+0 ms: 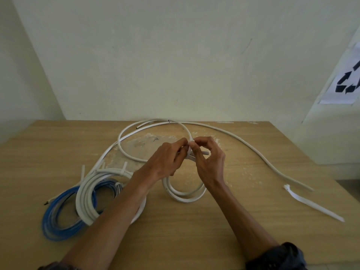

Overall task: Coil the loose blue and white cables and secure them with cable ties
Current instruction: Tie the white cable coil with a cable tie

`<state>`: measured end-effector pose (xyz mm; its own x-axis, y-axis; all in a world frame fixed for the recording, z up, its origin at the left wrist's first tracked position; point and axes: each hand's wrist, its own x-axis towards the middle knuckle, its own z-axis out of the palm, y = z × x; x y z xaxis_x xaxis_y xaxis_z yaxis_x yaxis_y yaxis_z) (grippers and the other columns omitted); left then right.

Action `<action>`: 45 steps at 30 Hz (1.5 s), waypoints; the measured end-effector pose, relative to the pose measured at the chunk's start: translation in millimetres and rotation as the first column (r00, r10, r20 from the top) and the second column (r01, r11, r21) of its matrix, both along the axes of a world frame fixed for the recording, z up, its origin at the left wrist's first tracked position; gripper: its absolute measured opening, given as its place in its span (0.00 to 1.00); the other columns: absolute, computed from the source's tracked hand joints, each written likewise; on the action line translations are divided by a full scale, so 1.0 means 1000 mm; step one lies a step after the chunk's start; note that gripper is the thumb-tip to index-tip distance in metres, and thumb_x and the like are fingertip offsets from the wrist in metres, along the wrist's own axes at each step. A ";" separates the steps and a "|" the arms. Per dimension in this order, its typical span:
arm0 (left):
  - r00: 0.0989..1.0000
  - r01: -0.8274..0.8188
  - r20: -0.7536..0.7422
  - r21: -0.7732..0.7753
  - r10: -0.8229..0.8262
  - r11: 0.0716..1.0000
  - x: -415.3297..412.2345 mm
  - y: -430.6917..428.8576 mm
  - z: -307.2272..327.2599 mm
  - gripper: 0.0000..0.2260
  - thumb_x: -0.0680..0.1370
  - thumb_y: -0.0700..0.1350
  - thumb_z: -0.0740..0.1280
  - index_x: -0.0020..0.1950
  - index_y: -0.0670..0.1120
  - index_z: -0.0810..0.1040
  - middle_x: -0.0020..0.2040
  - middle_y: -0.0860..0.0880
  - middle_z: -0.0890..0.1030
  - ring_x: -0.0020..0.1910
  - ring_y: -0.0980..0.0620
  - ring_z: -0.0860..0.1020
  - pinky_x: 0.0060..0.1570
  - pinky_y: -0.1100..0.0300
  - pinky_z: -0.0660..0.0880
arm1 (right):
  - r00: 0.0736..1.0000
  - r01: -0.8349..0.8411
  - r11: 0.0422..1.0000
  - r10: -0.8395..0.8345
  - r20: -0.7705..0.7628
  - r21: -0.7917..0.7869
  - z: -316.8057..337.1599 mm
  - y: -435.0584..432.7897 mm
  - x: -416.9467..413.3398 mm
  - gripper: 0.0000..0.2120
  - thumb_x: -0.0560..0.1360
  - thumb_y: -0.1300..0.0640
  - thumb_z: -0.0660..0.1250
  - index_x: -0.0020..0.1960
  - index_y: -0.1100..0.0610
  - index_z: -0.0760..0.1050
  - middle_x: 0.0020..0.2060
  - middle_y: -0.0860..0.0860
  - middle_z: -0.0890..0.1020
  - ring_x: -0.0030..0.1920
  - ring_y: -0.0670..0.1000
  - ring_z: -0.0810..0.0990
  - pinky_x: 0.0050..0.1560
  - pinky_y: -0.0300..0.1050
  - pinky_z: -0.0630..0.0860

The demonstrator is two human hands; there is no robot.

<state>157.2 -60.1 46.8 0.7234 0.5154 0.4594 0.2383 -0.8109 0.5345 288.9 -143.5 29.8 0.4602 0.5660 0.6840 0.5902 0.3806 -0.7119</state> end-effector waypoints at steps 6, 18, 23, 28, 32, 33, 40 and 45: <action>1.000 0.014 0.026 -0.016 -0.014 1.000 0.001 -0.003 0.005 0.11 0.86 0.48 0.58 0.51 0.44 0.76 0.31 0.51 0.79 0.24 0.56 0.78 0.26 0.56 0.77 | 1.000 0.004 1.000 -0.004 -0.014 0.014 0.001 -0.002 0.002 0.05 0.78 0.58 0.73 0.51 0.58 0.81 0.43 0.41 0.83 0.46 0.44 0.83 0.47 0.39 0.79; 0.998 0.024 0.050 -0.013 -0.023 1.000 -0.001 0.001 0.000 0.12 0.86 0.49 0.57 0.51 0.43 0.76 0.32 0.49 0.80 0.24 0.55 0.78 0.26 0.53 0.77 | 0.995 -0.039 0.997 0.044 0.085 -0.061 0.004 -0.001 0.009 0.03 0.79 0.57 0.71 0.49 0.56 0.80 0.41 0.44 0.83 0.44 0.45 0.82 0.48 0.34 0.75; 0.998 0.010 0.063 0.055 -0.013 0.998 0.002 0.004 -0.007 0.11 0.86 0.49 0.57 0.50 0.45 0.75 0.34 0.50 0.80 0.25 0.56 0.78 0.25 0.53 0.76 | 0.986 -0.013 0.992 0.034 0.165 -0.127 0.000 0.002 0.015 0.02 0.78 0.57 0.72 0.48 0.54 0.81 0.42 0.45 0.81 0.45 0.41 0.80 0.47 0.27 0.71; 0.995 -0.010 0.099 0.036 0.006 0.999 0.006 0.009 -0.016 0.12 0.86 0.50 0.56 0.50 0.46 0.74 0.33 0.50 0.79 0.27 0.54 0.77 0.29 0.51 0.74 | 0.996 -0.056 0.994 0.063 0.062 -0.096 0.002 0.002 0.013 0.05 0.76 0.58 0.74 0.52 0.55 0.82 0.47 0.45 0.84 0.49 0.46 0.83 0.53 0.35 0.76; 0.996 -0.026 0.079 -0.025 0.028 0.999 0.006 0.007 -0.020 0.12 0.86 0.50 0.54 0.50 0.48 0.72 0.34 0.53 0.77 0.29 0.54 0.75 0.31 0.53 0.70 | 0.997 -0.070 0.993 0.074 0.036 -0.100 0.003 0.002 0.016 0.04 0.76 0.58 0.75 0.49 0.54 0.83 0.47 0.44 0.85 0.53 0.46 0.83 0.58 0.39 0.76; 0.997 -0.034 0.070 -0.039 0.036 0.999 0.006 0.007 -0.020 0.12 0.86 0.50 0.53 0.49 0.48 0.72 0.34 0.54 0.76 0.29 0.54 0.74 0.31 0.53 0.70 | 0.996 -0.068 0.993 0.074 0.056 -0.097 0.003 0.001 0.017 0.03 0.76 0.58 0.75 0.49 0.54 0.83 0.47 0.44 0.85 0.53 0.45 0.83 0.58 0.40 0.76; 0.997 -0.027 0.064 -0.103 0.034 0.994 0.000 0.004 -0.019 0.10 0.87 0.50 0.52 0.54 0.47 0.69 0.32 0.47 0.76 0.26 0.50 0.72 0.28 0.48 0.68 | 0.964 0.002 0.999 0.010 0.267 -0.048 0.008 0.006 0.019 0.04 0.77 0.62 0.72 0.48 0.55 0.81 0.42 0.42 0.82 0.44 0.40 0.82 0.48 0.44 0.80; 0.999 -0.030 0.012 -0.087 0.032 0.996 0.003 0.001 -0.018 0.10 0.87 0.50 0.52 0.57 0.48 0.69 0.33 0.46 0.78 0.27 0.48 0.74 0.29 0.48 0.70 | 0.966 0.026 0.998 -0.010 0.258 -0.060 0.008 0.010 0.016 0.05 0.78 0.63 0.71 0.49 0.54 0.80 0.44 0.46 0.82 0.46 0.48 0.80 0.49 0.48 0.77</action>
<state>160.7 -59.0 29.3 0.7003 0.5759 0.4218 0.2547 -0.7536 0.6060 304.5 -133.5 38.0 0.2840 0.6044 0.7444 0.7629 0.3278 -0.5573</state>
